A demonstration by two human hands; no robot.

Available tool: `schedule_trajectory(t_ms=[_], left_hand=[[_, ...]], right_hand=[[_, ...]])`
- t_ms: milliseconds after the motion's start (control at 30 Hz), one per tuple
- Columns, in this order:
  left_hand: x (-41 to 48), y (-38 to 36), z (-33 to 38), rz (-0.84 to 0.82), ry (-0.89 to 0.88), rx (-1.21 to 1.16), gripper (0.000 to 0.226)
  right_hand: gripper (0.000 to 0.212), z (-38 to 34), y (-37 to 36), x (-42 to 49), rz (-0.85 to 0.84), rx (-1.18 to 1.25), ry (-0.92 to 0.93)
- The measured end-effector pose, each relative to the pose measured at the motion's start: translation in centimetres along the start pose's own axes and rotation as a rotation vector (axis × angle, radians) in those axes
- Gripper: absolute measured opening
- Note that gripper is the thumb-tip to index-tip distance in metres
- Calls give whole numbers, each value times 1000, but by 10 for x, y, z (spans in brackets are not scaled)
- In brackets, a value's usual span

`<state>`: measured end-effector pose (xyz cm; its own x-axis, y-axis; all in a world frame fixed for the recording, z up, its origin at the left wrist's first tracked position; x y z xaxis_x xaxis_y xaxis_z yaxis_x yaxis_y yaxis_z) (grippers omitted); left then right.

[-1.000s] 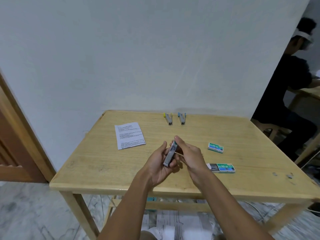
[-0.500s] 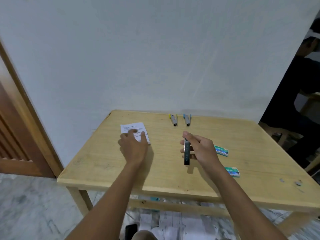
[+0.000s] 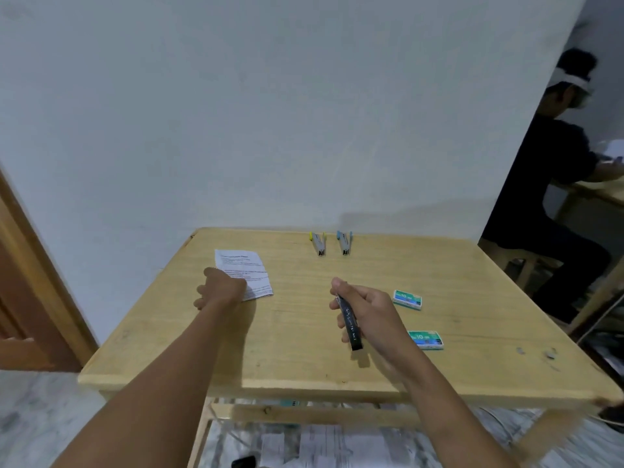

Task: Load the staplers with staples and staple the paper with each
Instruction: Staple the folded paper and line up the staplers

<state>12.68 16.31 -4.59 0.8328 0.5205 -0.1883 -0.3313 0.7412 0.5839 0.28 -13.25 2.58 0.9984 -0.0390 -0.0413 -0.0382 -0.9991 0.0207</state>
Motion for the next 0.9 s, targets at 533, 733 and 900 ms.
schedule_trajectory(t_ms=[533,733,900], left_hand=[[-143,37,70,-614,-545,-366,17],[-147,59,67,-202,-584,-181,27],[-171,55,48,9,-406,-342,38]], right_hand=[[38,-11,1,-5,120,114,38],[27,-18,-7,-14,196,210,52],[23,-12,-18,-29,347,398,14]])
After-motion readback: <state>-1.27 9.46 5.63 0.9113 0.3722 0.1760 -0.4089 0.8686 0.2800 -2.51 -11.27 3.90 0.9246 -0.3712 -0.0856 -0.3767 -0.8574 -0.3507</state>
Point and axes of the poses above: each hand's wrist, its own x-axis towards the middle knuckle, its own y-axis out of the back of the hand, z = x × y, the point moved 10 cm from there along x, towards the middle knuckle, and after that the axes turned 2 degrees about x, right-handed, at the moved point
